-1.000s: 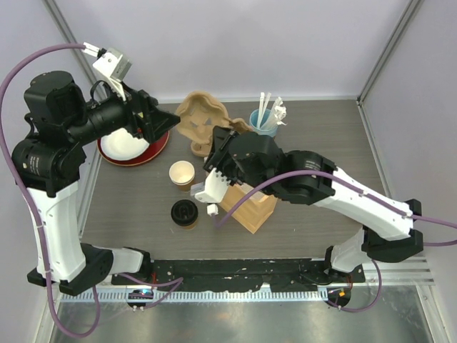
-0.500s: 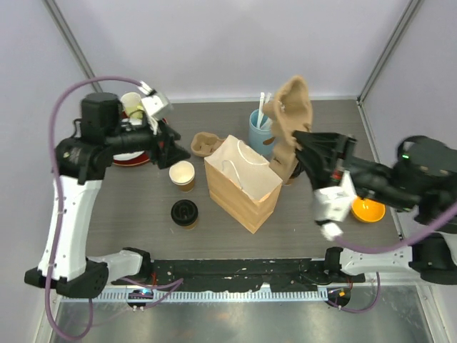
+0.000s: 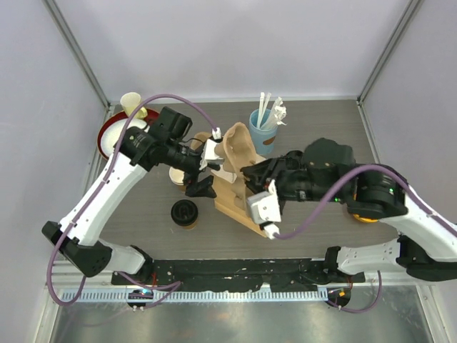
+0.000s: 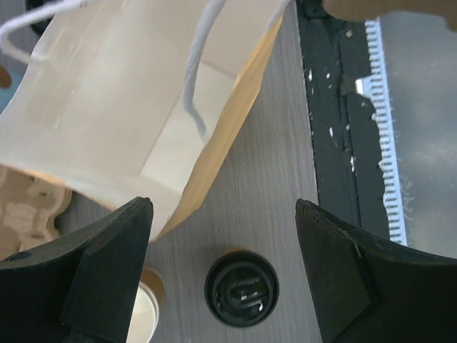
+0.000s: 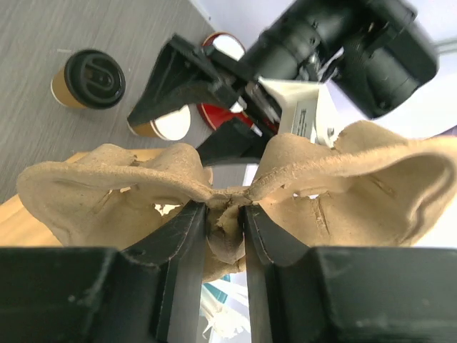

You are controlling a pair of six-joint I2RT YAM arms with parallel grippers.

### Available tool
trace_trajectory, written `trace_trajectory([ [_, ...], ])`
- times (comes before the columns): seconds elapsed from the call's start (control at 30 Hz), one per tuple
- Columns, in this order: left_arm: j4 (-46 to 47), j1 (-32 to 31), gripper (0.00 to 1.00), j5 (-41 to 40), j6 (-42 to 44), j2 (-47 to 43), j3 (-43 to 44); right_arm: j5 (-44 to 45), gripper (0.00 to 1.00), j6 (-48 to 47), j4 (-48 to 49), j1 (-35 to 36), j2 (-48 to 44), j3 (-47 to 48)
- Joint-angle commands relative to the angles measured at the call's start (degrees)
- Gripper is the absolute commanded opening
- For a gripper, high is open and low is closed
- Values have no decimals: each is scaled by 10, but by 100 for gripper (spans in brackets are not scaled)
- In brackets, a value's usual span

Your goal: Pack the takeout coffee

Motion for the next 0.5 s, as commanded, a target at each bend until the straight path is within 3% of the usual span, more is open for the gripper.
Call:
trace_trajectory([
  [0.0, -45, -11, 85, -20, 73, 5, 38, -107, 1, 6, 4, -86, 16, 20],
  [0.03, -48, -12, 84, -24, 73, 4, 45, -132, 1, 5, 3, -136, 20, 18],
  [0.17, -68, -12, 82, -54, 89, -4, 64, -203, 1, -6, 3, -200, 13, 7],
  [0.3, -74, -17, 81, -50, 59, 0, 105, -240, 1, 8, -1, -220, 21, 47],
  [0.37, -59, -49, 79, -61, 36, 1, 109, -253, 1, 20, 0, -221, 20, 67],
  [0.47, -48, -84, 77, -80, 23, 15, 85, -253, 1, 107, 40, -222, 6, 76],
])
